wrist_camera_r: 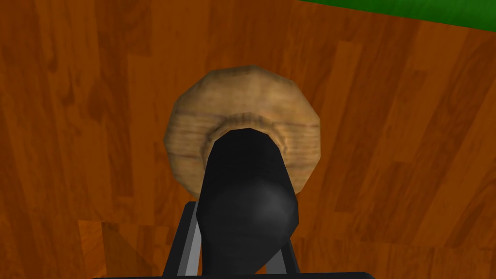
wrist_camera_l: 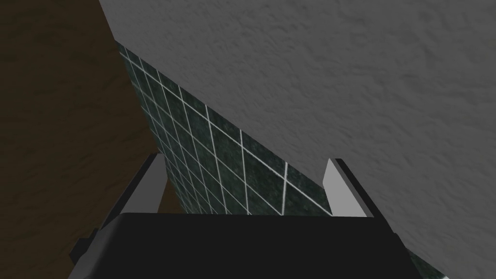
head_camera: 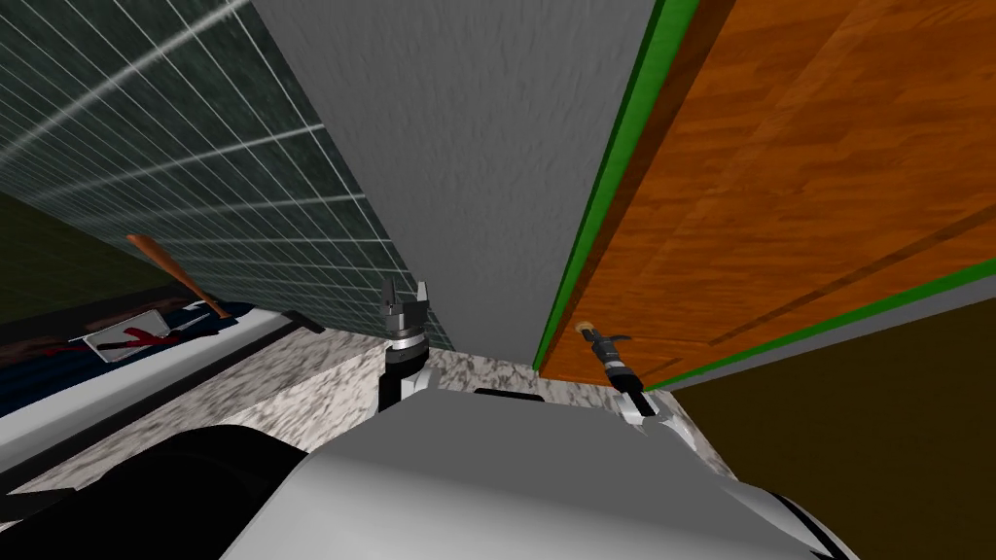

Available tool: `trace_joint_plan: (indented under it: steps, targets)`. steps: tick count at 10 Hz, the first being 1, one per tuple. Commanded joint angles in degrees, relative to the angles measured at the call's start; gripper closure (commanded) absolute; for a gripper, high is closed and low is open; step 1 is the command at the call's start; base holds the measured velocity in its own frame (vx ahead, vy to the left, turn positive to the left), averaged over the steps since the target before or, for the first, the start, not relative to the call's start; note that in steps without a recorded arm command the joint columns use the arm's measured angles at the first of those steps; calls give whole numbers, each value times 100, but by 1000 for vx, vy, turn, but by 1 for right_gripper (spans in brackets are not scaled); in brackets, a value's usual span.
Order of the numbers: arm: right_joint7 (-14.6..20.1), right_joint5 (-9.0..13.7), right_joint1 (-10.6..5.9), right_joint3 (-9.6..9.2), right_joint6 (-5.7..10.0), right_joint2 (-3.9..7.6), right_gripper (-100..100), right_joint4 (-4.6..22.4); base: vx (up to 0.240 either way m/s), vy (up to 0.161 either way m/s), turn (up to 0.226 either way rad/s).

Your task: Pull the door open

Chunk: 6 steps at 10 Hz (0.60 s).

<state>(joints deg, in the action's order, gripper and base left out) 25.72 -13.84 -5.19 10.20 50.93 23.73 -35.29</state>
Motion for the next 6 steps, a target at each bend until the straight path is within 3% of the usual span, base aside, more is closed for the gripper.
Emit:
trace_joint_plan:
  steps: [1, 5, 6]
  targets:
    - [139, -86, 121, -60, 167, 78, 100, -8, -243, -63, 93]
    - [431, -261, 321, -177, 521, 262, 100, -23, -181, -80, 99]
    - [375, -229, 270, -158, 457, 226, 100, 34, -87, -39, 27]
